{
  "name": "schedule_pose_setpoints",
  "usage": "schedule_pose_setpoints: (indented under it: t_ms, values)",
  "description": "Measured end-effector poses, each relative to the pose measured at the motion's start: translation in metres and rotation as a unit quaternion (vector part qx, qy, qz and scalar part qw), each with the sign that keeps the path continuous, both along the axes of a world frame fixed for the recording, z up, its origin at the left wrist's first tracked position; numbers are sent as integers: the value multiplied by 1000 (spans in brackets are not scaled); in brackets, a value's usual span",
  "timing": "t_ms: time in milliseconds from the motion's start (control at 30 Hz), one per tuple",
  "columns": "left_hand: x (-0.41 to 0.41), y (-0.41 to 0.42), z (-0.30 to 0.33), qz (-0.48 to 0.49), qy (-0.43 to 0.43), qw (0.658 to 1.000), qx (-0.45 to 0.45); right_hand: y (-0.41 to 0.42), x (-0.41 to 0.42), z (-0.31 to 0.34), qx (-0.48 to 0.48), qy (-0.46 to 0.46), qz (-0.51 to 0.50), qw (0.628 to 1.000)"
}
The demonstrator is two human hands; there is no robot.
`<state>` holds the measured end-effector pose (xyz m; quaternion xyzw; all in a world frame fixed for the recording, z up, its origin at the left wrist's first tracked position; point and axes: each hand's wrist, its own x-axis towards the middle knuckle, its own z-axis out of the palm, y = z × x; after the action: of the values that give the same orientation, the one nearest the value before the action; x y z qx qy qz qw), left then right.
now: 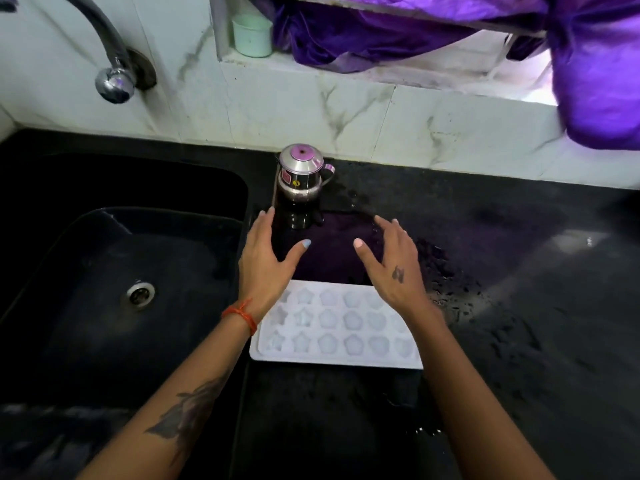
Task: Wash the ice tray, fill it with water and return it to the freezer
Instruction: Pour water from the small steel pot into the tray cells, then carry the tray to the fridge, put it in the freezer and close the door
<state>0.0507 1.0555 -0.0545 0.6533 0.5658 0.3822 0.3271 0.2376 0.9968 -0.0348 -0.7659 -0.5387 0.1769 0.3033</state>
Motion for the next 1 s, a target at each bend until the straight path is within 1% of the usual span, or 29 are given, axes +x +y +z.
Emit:
schedule_pose_setpoints:
  t_ms: [233, 333, 467, 567, 733, 867, 1000]
  values:
    - [-26, -65, -4, 41, 30, 999, -10, -71, -1, -11, -22, -40, -16, 999]
    - [-32, -86, -9, 54, 58, 997, -23, -91, 0, -19, -29, -55, -29, 998]
    - [-38, -106, -16, 79, 78, 992, -60, -108, 2, -27, -68, -84, -60, 992]
    - [-41, -114, -19, 97, 77, 989, -79, -115, 2, -29, -114, -101, -80, 985]
    - [-43, -115, -25, 105, 77, 984, -120, -116, 4, -24, -170, -72, -75, 980]
    - [-45, -112, -36, 99, 73, 982, -144, -114, 9, -25, -187, -68, -53, 979]
    - [-43, -111, -33, 103, 59, 983, -143, -113, 13, -26, -190, -65, -48, 979]
